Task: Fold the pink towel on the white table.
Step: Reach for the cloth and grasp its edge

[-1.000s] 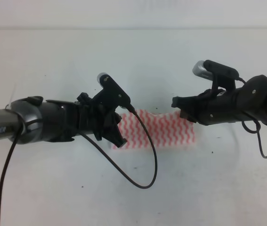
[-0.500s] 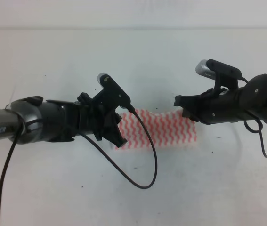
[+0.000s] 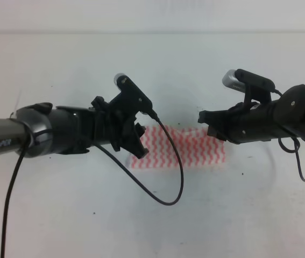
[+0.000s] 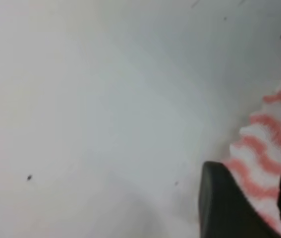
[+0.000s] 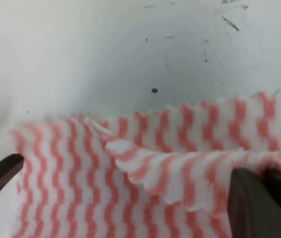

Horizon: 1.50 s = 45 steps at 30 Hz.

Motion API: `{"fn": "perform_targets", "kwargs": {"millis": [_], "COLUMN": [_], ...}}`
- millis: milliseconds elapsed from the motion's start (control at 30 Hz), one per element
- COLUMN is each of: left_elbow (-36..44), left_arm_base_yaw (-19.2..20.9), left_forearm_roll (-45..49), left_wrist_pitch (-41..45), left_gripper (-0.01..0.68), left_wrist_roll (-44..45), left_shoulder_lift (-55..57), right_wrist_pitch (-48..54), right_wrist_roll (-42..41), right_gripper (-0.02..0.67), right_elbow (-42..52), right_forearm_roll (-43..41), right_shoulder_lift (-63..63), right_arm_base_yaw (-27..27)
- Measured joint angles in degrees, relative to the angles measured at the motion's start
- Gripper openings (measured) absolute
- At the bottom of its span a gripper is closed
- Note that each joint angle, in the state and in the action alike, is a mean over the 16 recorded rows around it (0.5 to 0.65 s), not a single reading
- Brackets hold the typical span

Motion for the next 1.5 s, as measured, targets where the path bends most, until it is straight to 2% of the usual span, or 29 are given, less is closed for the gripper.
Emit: {"fn": "perform_targets", "kwargs": {"millis": [133,367,900,1500], "left_elbow": [-0.67,-1.45,-2.10,-2.10], "left_arm_base_yaw": [0.00,0.00,0.01,0.00], "left_forearm_roll": [-0.01,0.00,0.11,0.31], "left_wrist_pitch": [-3.11,-6.29,7.23,8.44], "left_gripper": [0.249,0.292,0.214,0.165], "left_wrist_roll": [-0.18,-1.89,-9.50,-10.34], "left_shoulder_lift": [0.15,-0.87,0.60,4.81], "right_wrist_pitch": [0.19,0.18,0.09,0.17], "right_wrist_roll": [-0.01,0.00,-0.03,-0.02], "right_gripper": [-0.017,-0.017,-0.014,-0.017], "right_elbow": [0.00,-0.01,-0.01,-0.03], "right_forearm_roll": [-0.03,-0.02,-0.20,-0.34], "right_shoulder_lift": [0.00,0.03,0.06,0.16], "right_arm_base_yaw": [0.00,0.00,0.00,0.00]}}
